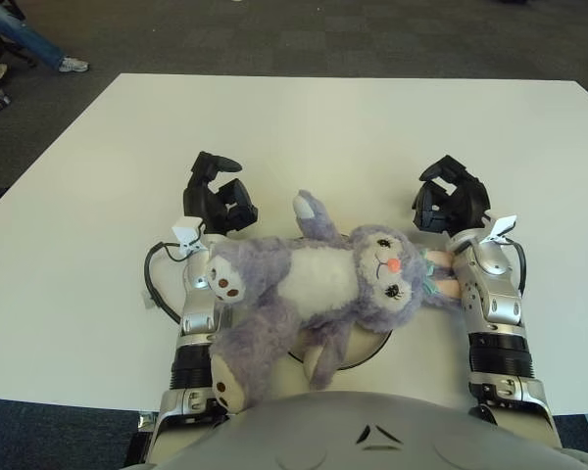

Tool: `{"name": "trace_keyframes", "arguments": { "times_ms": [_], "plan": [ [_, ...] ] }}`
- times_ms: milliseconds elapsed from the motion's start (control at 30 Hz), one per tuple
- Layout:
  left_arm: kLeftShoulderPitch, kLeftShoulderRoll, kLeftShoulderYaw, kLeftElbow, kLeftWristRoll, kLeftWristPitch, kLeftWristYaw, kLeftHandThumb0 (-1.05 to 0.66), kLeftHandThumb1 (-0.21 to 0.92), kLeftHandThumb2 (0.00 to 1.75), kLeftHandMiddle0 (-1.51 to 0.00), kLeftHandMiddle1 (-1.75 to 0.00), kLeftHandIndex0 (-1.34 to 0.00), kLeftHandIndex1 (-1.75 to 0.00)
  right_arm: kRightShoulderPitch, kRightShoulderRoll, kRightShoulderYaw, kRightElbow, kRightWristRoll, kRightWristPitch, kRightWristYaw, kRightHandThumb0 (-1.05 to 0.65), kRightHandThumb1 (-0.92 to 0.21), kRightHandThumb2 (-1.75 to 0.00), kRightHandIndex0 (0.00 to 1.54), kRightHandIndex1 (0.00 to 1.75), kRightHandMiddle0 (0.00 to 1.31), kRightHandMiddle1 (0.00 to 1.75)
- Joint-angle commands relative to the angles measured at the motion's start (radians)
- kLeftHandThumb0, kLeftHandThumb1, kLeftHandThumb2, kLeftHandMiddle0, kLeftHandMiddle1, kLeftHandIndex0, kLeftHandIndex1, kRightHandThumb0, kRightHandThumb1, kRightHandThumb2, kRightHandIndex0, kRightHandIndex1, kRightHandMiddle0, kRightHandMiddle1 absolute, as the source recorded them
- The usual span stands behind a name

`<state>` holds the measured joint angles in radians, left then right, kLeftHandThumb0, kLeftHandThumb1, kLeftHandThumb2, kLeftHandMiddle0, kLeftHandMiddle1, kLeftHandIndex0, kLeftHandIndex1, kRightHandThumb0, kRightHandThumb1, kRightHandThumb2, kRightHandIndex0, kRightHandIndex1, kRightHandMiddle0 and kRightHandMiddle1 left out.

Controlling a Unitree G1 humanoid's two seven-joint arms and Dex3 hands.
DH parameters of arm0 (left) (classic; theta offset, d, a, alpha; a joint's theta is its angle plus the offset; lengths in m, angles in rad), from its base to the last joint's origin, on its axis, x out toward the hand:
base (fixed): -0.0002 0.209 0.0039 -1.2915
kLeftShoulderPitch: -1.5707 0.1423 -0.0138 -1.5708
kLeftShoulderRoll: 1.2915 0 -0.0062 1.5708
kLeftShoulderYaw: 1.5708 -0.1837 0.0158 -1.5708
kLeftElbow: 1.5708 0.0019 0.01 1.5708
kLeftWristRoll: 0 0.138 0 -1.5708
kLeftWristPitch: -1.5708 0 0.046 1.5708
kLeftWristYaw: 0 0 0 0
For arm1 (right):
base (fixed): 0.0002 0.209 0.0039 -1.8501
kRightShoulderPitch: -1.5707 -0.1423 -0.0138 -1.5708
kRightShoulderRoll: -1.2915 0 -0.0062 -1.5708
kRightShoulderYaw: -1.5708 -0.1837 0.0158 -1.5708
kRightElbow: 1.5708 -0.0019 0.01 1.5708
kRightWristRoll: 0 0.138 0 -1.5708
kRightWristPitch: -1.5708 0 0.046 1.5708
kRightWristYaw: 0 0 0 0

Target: Put the doll into the plate.

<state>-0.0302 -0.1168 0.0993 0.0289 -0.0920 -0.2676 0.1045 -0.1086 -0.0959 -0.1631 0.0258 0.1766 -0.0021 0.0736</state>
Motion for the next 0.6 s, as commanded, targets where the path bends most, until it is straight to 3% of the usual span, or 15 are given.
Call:
{"name": "trace_keyframes", "arguments": {
  "times_ms": [0, 567],
  "plan": [
    [0.069, -0.015, 0.002, 0.031, -0.006, -0.003, 0.000, -0.48, 0.31, 1.32, -1.26, -1.75, -0.62, -1.75, 0.009, 0.005, -0.002, -0.021, 0.007, -0.015, 0.005, -0.02, -0.07, -1.51, 0.81, 1.75, 0.73, 1.44],
    [0.088, -0.013, -0.006, -0.002, -0.017, 0.012, 0.001, -0.46, 0.35, 1.27, -1.22, -1.75, -0.58, -1.75, 0.025, 0.006, 0.009, -0.049, -0.022, -0.011, -0.012, -0.02, -0.06, -1.51, 0.81, 1.75, 0.76, 1.41]
  ]
}}
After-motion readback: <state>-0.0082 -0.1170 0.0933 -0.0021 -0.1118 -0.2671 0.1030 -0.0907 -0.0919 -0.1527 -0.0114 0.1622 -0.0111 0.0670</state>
